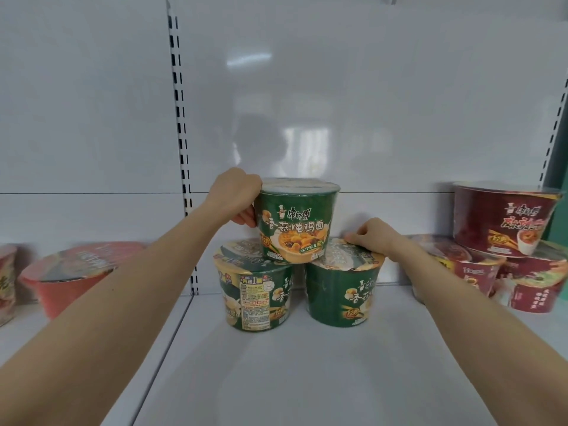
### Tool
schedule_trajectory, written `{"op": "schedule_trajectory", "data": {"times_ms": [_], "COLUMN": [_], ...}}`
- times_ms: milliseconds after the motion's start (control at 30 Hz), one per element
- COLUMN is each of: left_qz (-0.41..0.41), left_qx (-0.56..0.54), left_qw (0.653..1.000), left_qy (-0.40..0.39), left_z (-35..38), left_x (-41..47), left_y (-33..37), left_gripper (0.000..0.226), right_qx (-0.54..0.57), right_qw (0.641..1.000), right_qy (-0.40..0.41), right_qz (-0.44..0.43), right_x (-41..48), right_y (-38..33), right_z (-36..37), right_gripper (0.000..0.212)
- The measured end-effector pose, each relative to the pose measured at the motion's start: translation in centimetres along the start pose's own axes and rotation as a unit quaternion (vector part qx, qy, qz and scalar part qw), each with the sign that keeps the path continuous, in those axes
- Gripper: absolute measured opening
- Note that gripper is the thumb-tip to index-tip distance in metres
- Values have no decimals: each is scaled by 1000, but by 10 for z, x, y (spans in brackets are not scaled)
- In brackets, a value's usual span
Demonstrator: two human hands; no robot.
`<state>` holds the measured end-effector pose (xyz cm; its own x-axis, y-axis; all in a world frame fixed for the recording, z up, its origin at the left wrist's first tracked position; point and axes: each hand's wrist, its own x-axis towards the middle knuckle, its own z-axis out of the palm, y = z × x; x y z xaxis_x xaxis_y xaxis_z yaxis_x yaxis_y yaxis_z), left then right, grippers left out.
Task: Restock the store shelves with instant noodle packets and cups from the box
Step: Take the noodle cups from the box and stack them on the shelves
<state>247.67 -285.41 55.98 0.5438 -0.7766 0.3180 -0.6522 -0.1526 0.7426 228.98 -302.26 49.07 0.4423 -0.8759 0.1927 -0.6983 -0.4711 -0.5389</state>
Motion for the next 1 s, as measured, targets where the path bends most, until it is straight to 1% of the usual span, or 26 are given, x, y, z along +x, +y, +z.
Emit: {"op": "schedule_trajectory", "data": {"times_ms": [133, 300, 500, 600, 700, 767, 867, 933, 1000], "left_qz": [-10, -25, -25, -22, -13, -4, 22, 64, 103], "left_qx": [15, 32, 35, 30, 14, -1, -11, 18, 80], "left_qw": [1000, 999, 999, 999, 1000, 1000, 1000, 996, 984], "left_qy": [-10, -34, -28, -24, -16, -8, 18, 61, 122], "left_z": [0, -1, 0, 0, 0, 0, -1, -3, -8], "left_x": [0, -1, -3, -4, -6, -7, -9, -11, -16], "left_y": [4, 8, 8, 7, 5, 3, -1, -4, -7], "left_gripper": [32, 33, 34, 35, 37, 41, 49, 56, 61], "right_qx": [37, 62, 42, 10, -10, -3, 16, 13, 1], "right_qw": [999, 998, 999, 999, 999, 998, 996, 992, 987], "right_qy": [-4, -12, -17, -22, -9, 17, 44, 69, 101], "right_qz": [-3, 3, -10, -28, -47, -58, -78, -101, -122], "right_x": [7, 9, 8, 7, 4, 1, -7, -15, -26], "right_y": [1, 3, 1, -1, -3, -5, -8, -10, -12], "right_z": [3, 4, 3, 1, -3, -8, -14, -20, -27], "right_gripper": [38, 48, 42, 40, 43, 45, 43, 38, 34]}}
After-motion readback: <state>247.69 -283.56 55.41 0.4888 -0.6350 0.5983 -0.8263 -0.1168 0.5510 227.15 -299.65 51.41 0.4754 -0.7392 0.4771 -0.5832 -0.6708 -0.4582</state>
